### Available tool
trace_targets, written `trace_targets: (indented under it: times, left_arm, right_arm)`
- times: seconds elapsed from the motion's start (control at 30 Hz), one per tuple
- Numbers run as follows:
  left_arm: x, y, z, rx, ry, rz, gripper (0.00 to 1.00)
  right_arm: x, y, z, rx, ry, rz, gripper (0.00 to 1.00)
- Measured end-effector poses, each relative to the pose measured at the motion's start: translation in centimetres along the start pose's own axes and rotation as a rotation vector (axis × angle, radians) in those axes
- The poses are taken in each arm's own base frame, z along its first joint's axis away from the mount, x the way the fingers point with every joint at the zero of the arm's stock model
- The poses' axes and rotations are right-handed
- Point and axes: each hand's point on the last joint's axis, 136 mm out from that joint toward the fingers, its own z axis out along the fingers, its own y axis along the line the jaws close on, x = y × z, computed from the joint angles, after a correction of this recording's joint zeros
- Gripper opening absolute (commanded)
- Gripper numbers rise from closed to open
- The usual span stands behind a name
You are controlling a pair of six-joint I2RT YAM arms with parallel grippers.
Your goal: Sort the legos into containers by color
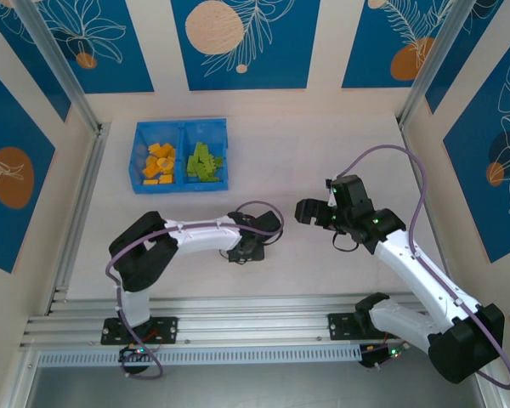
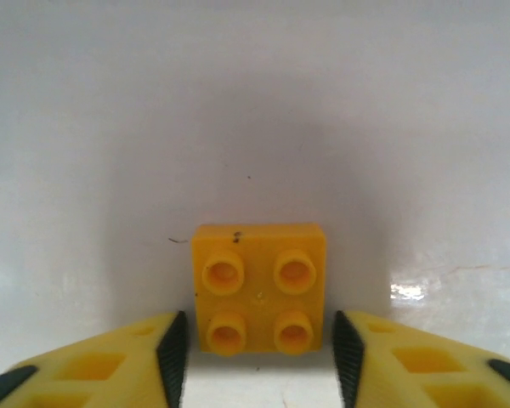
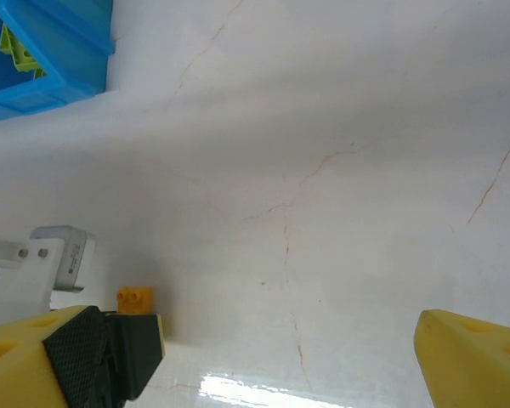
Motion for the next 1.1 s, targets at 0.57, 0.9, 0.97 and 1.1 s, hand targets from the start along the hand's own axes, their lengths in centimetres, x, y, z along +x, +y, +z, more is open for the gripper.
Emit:
trace_targets:
  times: [0.57, 0.9, 0.97, 1.1]
  left_arm:
    - [-5.1, 4.1, -4.8, 0.082, -0.105, -0.027, 0.27]
    - [-19.8, 13.6, -13.9, 0.060, -0.421, -0.203, 0.28]
    - [-22.6, 15.6, -14.9, 0.040, -0.459, -0.239, 0.28]
    - [-27.9, 19.3, -14.7, 0.009, -0.494, -0.329, 0.27]
  right_arm:
    - [3.8, 4.5, -0.7, -0.276, 0.216, -0.022, 0.94]
    - [2.7, 5.3, -1.5, -0.298, 0.187, -0.028, 0.94]
    - [2.7, 5.3, -1.5, -0.297, 0.188, -0.027, 0.94]
    - [2.8, 5.4, -1.5, -0.297, 0.190, -0.026, 0.93]
